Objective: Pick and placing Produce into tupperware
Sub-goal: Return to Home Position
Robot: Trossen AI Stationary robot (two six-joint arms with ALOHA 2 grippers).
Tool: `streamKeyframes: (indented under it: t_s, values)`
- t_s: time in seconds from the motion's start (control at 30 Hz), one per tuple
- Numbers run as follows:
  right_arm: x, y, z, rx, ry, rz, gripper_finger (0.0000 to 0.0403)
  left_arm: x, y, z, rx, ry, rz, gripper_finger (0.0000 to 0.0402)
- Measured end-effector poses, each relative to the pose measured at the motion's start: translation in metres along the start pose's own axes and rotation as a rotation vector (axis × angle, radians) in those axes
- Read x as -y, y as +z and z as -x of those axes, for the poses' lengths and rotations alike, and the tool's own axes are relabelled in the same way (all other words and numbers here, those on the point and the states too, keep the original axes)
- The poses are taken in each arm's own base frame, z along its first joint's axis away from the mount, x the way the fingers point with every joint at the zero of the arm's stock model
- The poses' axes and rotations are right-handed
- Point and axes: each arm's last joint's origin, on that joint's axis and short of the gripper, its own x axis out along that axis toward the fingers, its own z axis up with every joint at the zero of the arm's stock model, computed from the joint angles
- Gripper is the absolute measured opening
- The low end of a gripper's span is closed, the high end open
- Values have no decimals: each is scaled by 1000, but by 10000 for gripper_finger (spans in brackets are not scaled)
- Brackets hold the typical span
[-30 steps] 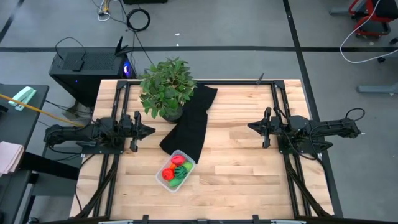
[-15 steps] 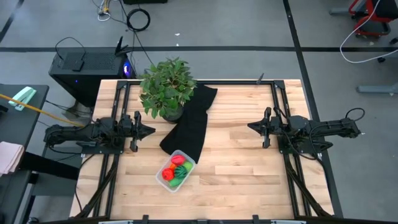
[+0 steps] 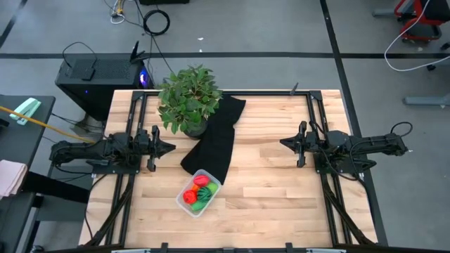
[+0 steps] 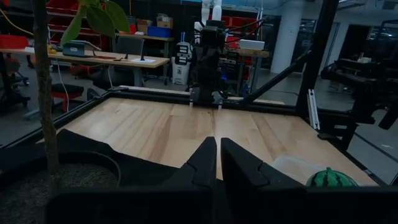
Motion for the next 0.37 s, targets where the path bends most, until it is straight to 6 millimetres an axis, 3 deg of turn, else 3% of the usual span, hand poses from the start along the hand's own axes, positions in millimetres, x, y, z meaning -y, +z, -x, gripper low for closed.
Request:
streamKeyframes:
  t_s: [0.37]
  values:
    - [0,0,0,0,0,0,28,0,0,0,0,0,0,40]
